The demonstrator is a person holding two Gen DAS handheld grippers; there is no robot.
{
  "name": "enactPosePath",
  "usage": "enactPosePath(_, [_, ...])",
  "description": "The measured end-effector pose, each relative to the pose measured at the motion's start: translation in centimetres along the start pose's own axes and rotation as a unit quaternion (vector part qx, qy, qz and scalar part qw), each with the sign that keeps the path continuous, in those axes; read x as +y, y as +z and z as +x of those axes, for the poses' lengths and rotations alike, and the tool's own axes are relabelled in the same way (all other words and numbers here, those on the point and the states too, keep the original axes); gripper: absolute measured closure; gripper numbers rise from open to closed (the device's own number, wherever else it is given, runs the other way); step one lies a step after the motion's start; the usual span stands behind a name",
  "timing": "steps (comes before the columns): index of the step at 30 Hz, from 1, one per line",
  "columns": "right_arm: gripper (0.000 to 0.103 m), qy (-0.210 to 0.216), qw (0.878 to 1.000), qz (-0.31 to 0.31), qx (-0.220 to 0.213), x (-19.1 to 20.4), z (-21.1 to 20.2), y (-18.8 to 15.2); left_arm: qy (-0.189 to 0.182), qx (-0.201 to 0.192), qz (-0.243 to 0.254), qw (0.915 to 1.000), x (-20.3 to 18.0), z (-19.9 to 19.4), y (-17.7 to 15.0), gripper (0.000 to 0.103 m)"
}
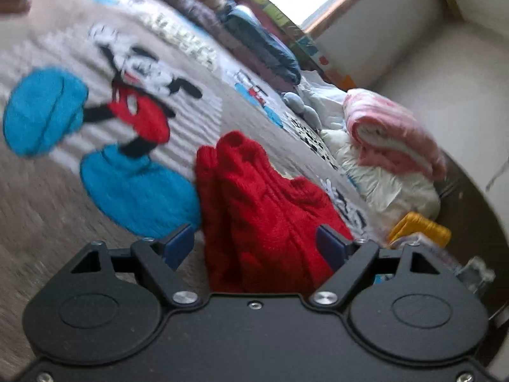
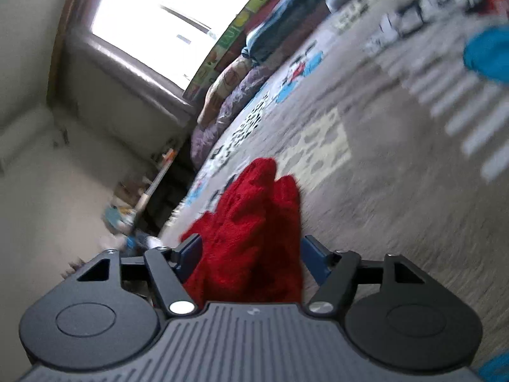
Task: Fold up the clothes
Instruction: 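Lift the folded sweater with both tools and carry it off the bed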
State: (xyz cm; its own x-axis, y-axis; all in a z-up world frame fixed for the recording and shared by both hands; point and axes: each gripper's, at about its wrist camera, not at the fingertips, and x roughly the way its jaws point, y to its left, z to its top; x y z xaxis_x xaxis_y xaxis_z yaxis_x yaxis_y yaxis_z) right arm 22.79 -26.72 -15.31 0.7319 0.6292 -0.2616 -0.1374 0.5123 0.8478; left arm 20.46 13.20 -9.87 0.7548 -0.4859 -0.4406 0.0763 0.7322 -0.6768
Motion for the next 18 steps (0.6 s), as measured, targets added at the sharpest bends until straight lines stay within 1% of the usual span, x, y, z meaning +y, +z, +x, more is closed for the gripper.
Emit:
enactPosePath(2, [0.029,0.006,1.000,0.021,0.016,-0.2,0.9,0.0,-0.001,0.010,-0.030,0.9995,0.1,0.6,0.2,0.019])
enactPosePath(4, [0.029,-0.004,0.999,0.020,0.028,-0.1,1.9,0.0,0.008,0.024,-0.045,0.9987,0.0,1.6,0.3,0.019])
enactPosePath(6, [0.027,-0.013,0.999,0.014,0.040,-0.1,2.9,0.0,0.007,0.031,-0.054,0.9980,-0.1,2.5,0.2,0.019])
enactPosePath(10, [0.025,-0.015,0.997,-0.002,0.070,0.2,4.7,0.6,0.004,0.032,-0.070,0.9971,0.0,3.8,0.2,0.019])
enactPosePath(13, [0.025,-0.014,0.996,-0.016,0.087,0.4,5.8,0.9,0.001,0.030,-0.069,0.9972,0.0,4.2,0.1,0.030])
enactPosePath(14, [0.030,-0.013,0.996,-0.018,0.087,0.4,6.0,0.9,-0.001,0.029,-0.069,0.9972,0.0,4.3,0.1,0.039])
enactPosePath(15, [0.034,-0.012,0.996,-0.019,0.087,0.3,6.1,0.8,-0.010,0.028,-0.078,0.9965,0.4,4.2,0.1,0.042])
enactPosePath(16, [0.035,-0.008,0.996,-0.018,0.085,0.3,6.0,0.7,-0.019,0.027,-0.087,0.9957,0.7,4.0,0.0,0.044])
enactPosePath(18, [0.043,0.005,0.997,-0.010,0.080,0.2,5.7,0.5,-0.044,0.020,-0.110,0.9927,1.3,3.3,0.0,0.048])
